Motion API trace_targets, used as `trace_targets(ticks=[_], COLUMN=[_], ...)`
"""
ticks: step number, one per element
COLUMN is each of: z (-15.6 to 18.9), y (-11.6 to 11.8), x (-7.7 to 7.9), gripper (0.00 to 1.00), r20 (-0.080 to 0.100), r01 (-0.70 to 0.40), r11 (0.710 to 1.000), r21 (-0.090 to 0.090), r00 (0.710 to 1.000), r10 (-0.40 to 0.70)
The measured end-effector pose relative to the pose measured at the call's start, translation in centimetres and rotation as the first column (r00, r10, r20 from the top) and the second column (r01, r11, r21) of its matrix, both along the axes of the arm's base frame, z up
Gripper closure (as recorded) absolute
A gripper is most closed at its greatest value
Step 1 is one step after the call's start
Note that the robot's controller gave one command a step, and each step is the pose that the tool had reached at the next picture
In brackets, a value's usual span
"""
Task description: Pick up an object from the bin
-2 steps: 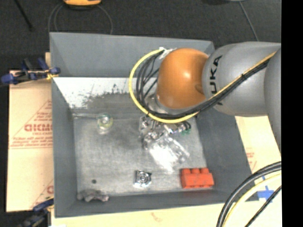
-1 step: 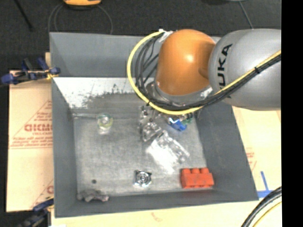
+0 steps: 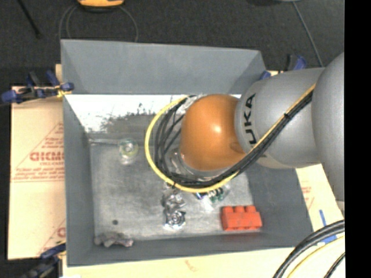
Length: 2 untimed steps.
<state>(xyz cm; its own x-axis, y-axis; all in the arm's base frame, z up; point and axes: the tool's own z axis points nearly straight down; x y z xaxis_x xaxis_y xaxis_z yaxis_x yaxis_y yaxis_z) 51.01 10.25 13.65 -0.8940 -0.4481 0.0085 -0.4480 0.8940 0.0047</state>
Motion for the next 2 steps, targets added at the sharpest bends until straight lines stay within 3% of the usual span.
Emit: trace_targets(ticks=[1, 2], z=[0.4, -6.4], y=[-0.1, -3.3], x=[0.5, -1.5], gripper=[0.0, 0.0], r20=[0.012, 0.021], r01=[0.002, -0.109], r11=[1.0, 0.994], r21=[0.001, 0.003], r00=[1.0, 0.994], r10=[-0.002, 0.109])
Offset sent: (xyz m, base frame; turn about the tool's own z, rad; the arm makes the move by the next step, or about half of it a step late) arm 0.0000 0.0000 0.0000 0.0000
